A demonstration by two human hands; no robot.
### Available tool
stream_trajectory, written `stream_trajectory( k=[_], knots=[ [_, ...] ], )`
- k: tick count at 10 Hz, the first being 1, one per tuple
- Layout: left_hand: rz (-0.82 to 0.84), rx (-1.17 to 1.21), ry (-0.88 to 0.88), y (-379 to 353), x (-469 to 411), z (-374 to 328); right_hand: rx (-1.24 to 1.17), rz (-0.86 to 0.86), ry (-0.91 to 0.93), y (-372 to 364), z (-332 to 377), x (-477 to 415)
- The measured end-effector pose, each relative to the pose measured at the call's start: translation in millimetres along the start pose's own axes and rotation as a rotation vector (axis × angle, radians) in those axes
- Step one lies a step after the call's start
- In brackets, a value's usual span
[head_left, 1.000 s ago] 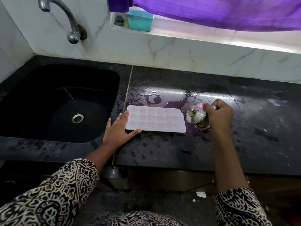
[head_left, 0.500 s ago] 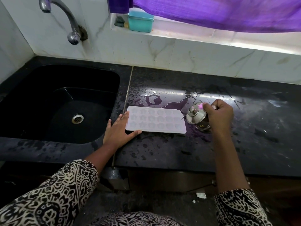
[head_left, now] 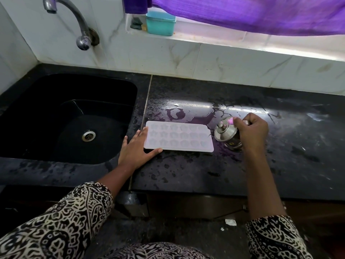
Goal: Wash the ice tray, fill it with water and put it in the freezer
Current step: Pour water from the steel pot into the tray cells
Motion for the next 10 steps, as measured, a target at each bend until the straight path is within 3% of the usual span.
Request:
stream_trajectory(
  k=[10],
  knots=[
    [0.006, -0.024, 0.010, -3.2, -1.6, 1.0, 0.012, 0.018, -0.006, -0.7, -1.4, 1.0]
  ],
)
Point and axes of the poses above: each hand's wrist, its own x-axis away from the middle knuckle, its own y-axis out of the back of the hand, z = x × y, the point moved 8 cm from there along -x, towards the middle knuckle, and after that the axes turned 14 degrees about -x, right-handed, at the moved point
